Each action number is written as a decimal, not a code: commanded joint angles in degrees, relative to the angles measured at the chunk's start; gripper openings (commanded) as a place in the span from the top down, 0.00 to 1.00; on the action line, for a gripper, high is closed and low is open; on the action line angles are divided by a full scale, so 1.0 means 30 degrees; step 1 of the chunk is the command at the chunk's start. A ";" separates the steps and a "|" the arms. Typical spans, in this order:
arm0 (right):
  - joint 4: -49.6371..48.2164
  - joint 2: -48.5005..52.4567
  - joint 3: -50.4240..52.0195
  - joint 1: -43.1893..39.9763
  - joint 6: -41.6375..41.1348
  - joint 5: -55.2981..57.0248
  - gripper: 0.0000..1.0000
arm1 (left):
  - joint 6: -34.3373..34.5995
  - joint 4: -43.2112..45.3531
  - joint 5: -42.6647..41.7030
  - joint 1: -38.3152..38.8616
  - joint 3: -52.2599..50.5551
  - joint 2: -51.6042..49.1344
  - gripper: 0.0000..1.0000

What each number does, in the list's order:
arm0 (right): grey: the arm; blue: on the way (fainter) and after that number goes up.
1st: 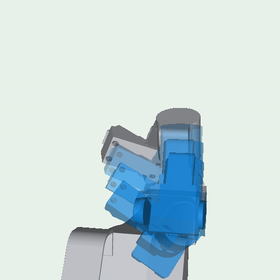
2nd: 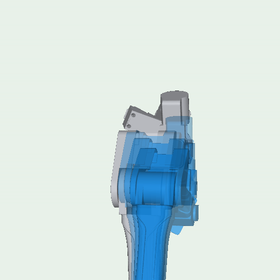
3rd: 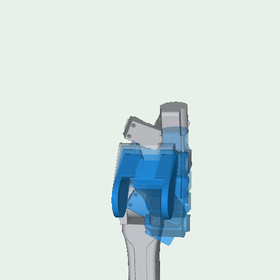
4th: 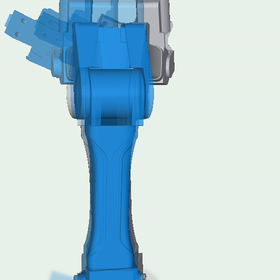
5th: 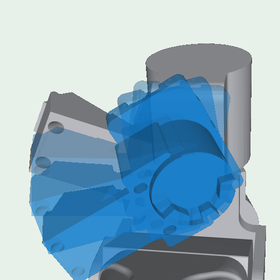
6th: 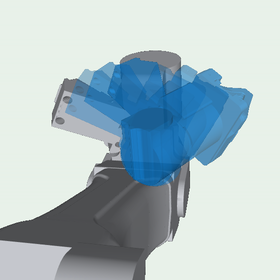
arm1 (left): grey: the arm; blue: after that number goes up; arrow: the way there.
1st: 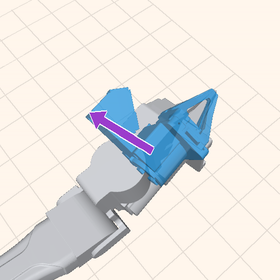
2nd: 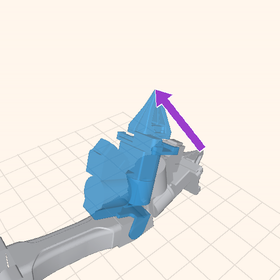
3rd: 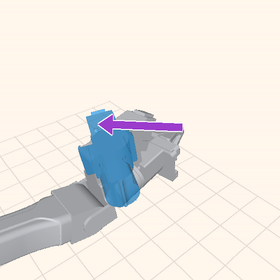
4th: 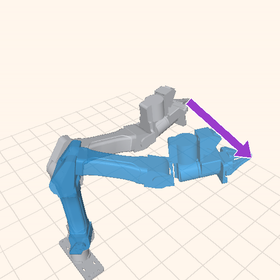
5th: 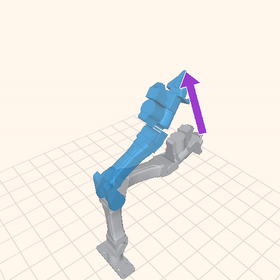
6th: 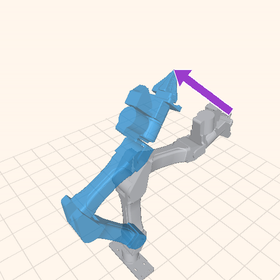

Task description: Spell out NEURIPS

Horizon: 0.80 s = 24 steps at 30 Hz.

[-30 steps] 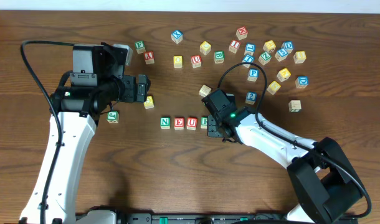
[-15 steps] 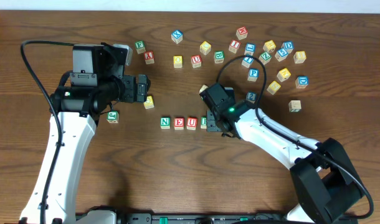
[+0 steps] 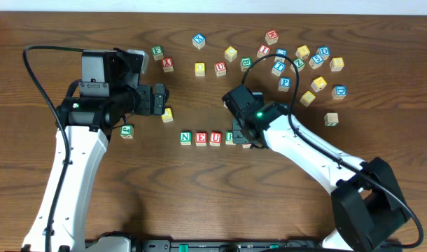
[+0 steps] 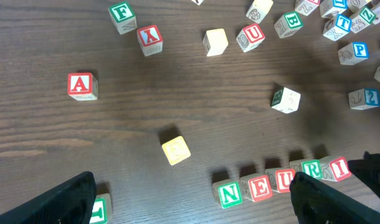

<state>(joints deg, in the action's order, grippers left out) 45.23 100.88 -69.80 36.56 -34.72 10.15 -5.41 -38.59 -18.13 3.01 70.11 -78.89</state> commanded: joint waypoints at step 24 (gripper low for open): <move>0.4197 0.0160 -0.0299 0.3111 -0.3570 0.1086 0.75 | -0.0117 -0.0007 -0.0233 -0.0066 0.0459 0.0168 0.02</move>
<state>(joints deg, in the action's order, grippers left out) 58.72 100.88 -72.12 44.47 -42.19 9.96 -5.39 -38.61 -18.13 3.01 70.11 -78.89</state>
